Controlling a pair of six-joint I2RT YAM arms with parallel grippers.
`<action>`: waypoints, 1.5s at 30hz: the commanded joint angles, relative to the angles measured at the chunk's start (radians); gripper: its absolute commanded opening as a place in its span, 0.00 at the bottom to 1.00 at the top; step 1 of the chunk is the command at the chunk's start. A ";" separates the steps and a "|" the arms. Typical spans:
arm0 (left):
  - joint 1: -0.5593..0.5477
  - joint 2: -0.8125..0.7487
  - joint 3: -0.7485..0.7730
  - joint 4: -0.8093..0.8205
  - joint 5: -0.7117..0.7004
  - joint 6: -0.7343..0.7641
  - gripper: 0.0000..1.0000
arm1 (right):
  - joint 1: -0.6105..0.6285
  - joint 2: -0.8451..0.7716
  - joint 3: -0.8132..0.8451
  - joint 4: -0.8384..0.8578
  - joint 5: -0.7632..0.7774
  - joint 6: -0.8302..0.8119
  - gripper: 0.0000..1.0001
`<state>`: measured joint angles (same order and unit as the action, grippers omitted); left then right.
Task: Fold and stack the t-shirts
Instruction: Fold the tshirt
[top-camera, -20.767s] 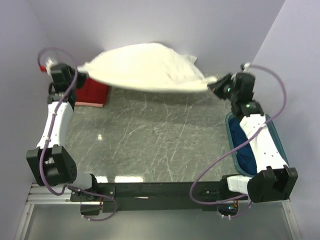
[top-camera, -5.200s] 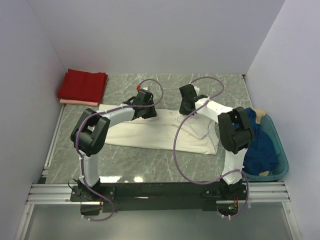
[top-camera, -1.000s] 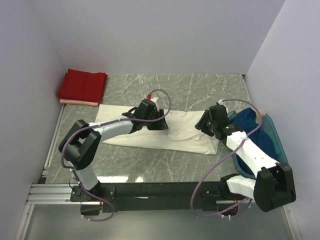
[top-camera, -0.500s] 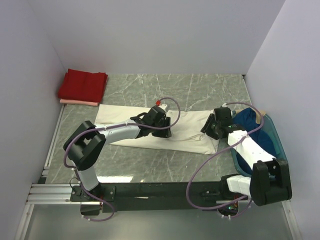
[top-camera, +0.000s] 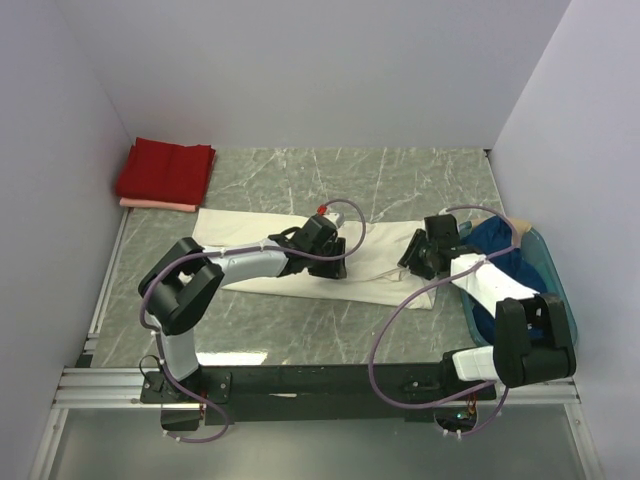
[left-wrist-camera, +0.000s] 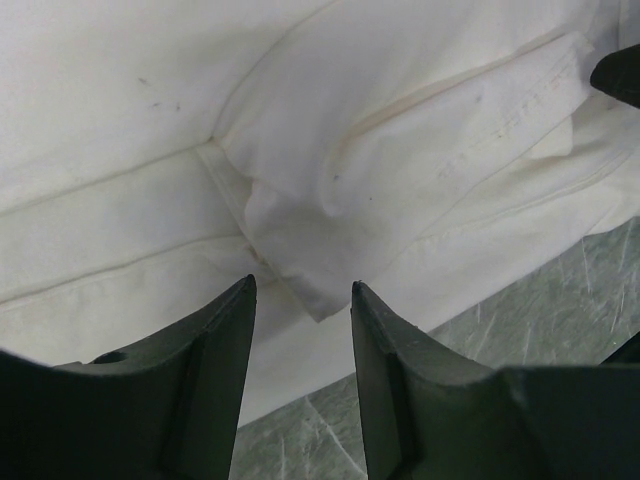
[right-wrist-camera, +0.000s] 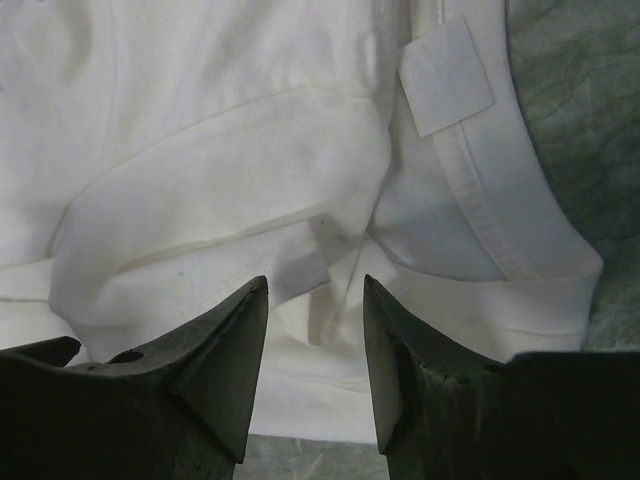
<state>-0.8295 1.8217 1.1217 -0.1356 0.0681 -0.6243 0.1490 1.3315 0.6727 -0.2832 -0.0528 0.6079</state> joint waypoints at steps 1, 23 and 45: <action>-0.010 0.017 0.043 0.041 0.033 -0.014 0.48 | -0.009 0.015 0.001 0.053 -0.004 -0.005 0.50; -0.016 -0.018 0.053 0.002 -0.016 -0.045 0.03 | -0.011 -0.029 -0.018 0.056 -0.070 0.009 0.00; 0.078 -0.062 0.061 -0.090 0.036 -0.052 0.03 | 0.207 -0.348 -0.168 -0.011 -0.159 0.151 0.00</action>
<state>-0.7586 1.7920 1.1450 -0.2092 0.0708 -0.6739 0.3138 1.0088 0.5083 -0.2932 -0.2298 0.7147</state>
